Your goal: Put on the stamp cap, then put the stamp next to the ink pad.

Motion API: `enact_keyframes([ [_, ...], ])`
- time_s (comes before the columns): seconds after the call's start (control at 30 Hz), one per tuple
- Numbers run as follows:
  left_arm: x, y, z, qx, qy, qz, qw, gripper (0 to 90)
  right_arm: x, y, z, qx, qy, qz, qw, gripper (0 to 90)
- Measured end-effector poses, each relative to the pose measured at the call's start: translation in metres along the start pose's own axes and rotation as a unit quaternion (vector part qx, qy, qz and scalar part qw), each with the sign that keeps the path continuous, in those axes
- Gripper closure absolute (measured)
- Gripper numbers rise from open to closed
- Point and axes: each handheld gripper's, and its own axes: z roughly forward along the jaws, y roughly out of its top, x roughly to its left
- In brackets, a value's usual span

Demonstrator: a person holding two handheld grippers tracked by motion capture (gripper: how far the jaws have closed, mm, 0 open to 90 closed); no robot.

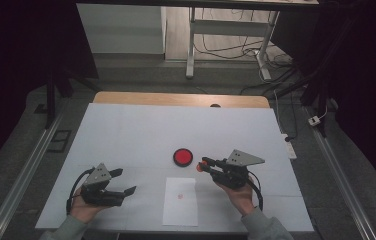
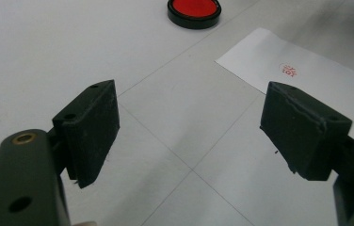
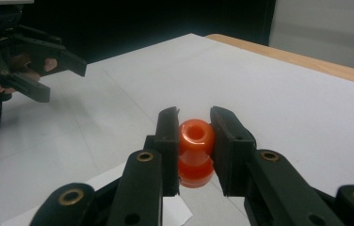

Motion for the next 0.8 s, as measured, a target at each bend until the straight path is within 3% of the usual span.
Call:
enact_keyframes([
  [0.23, 0.000, 0.000, 0.001, 0.001, 0.001, 0.001, 1.0000, 20.0, -0.007, -0.002, 0.002, 0.009, -0.011, 0.002, 0.9999, 72.6],
  [0.47, -0.001, 0.000, 0.003, 0.005, -0.001, 0.002, 1.0000, 20.0, -0.016, -0.006, 0.008, 0.028, -0.037, 0.006, 0.9989, 72.6],
  [0.8, 0.000, -0.001, 0.005, 0.011, -0.002, -0.001, 0.9999, 19.9, -0.027, -0.018, 0.035, 0.070, -0.060, 0.003, 0.9957, 72.5],
])
